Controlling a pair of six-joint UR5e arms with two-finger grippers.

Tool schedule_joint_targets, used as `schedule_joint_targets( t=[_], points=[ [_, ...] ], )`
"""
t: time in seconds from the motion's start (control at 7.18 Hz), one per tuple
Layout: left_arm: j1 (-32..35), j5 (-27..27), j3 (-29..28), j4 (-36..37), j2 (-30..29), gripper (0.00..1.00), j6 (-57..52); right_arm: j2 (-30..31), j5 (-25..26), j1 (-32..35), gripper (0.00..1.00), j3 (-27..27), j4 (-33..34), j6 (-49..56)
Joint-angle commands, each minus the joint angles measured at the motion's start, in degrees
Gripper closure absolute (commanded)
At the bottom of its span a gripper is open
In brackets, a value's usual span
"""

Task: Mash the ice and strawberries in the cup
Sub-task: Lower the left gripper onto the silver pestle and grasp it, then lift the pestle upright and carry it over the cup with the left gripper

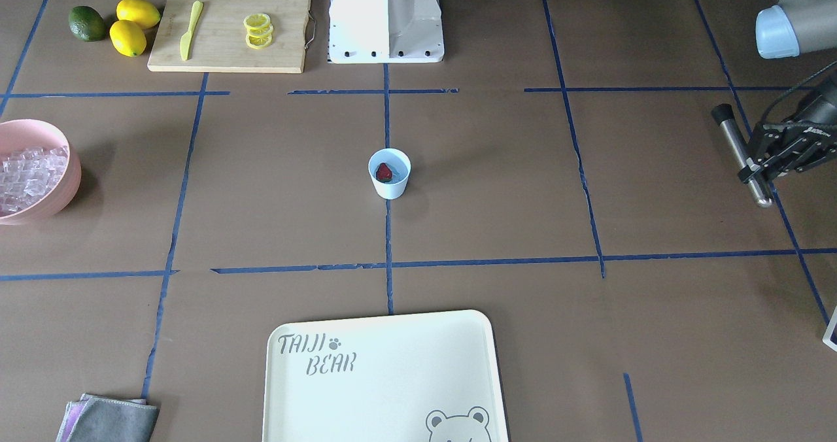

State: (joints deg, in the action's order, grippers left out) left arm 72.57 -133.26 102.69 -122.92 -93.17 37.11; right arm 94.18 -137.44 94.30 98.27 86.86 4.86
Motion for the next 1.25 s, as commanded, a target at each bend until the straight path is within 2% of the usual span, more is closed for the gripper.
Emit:
schedule_joint_targets(
  t=[0.0,0.28,0.42,0.84,1.11],
  points=[
    [0.5,10.2,10.7,0.0,-3.5,1.00,-0.4,0.2,0.0,0.6,0.01,1.8,1.1,0.1],
    [-2.3,15.3,15.7,-1.7,-5.9,1.00,0.2,-0.1,-0.4,0.6,0.01,1.7,3.8,0.1],
    [-4.8,20.4,16.4,-4.9,-6.4,1.00,0.6,-0.1,-0.5,0.6,0.01,1.4,5.9,0.1],
    [-22.0,42.9,14.9,-19.9,-8.7,1.00,8.4,0.3,-0.5,0.5,0.01,-0.5,6.8,0.2],
    [-28.2,51.4,12.1,-30.0,-10.4,1.00,8.2,0.1,-0.4,0.5,0.01,-0.4,6.4,0.4]
  ],
)
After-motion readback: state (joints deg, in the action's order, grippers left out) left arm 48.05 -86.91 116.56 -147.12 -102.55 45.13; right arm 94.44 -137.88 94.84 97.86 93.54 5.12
